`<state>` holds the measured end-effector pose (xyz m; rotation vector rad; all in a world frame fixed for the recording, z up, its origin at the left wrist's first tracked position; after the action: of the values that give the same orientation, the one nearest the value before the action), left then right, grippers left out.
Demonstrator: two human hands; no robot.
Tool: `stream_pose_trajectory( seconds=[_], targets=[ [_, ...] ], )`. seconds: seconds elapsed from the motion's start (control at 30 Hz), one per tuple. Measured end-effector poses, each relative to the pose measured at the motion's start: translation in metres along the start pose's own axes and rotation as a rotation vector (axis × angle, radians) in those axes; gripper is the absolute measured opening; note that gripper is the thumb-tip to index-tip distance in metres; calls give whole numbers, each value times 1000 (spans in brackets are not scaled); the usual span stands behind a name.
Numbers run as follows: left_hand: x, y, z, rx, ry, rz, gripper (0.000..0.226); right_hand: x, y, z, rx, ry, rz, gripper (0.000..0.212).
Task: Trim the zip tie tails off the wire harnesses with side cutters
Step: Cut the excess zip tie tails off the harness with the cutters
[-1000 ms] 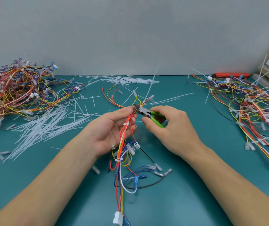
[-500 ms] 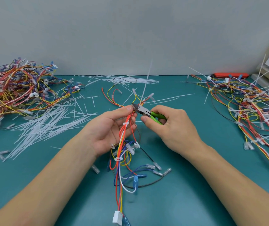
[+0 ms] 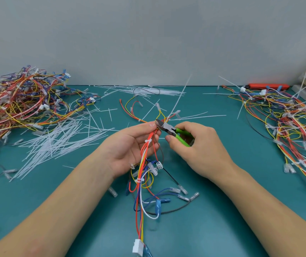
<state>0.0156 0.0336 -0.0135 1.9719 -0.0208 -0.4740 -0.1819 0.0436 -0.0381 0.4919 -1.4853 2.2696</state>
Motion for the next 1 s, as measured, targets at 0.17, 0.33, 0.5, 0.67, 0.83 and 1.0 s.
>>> stream_pose_trajectory(
  seconds=[0.17, 0.33, 0.5, 0.67, 0.83, 1.0],
  targets=[
    [0, 0, 0, 0, 7, -2, 18, 0, -3, -1, 2, 11, -54, 34],
    [-1, 0, -1, -5, -3, 16, 16, 1, -6, -2, -3, 4, -52, 37],
    [-1, 0, -1, -10, -3, 19, 18, 1, -5, -1, -15, -1, -43, 36],
    [-1, 1, -1, -18, -3, 11, 15, 1, -2, -1, -40, -4, -7, 38],
    [-1, 2, -3, -35, -20, -7, 13, 1, -4, 0, -32, 28, -60, 44],
    [-2, 3, -4, -32, -26, 1, 15, 0, -2, -1, -37, 5, 1, 43]
  ],
)
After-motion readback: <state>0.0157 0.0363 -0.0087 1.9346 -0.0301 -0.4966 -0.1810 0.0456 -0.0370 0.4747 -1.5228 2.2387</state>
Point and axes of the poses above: each hand's wrist, its own z-axis towards the middle knuckle, its own x-axis out of the back of the hand, y = z × x, the point moved 1 cm from there along z, towards the middle knuckle, and after that the axes turned 12 degrees about z, right-handed, at the moved point
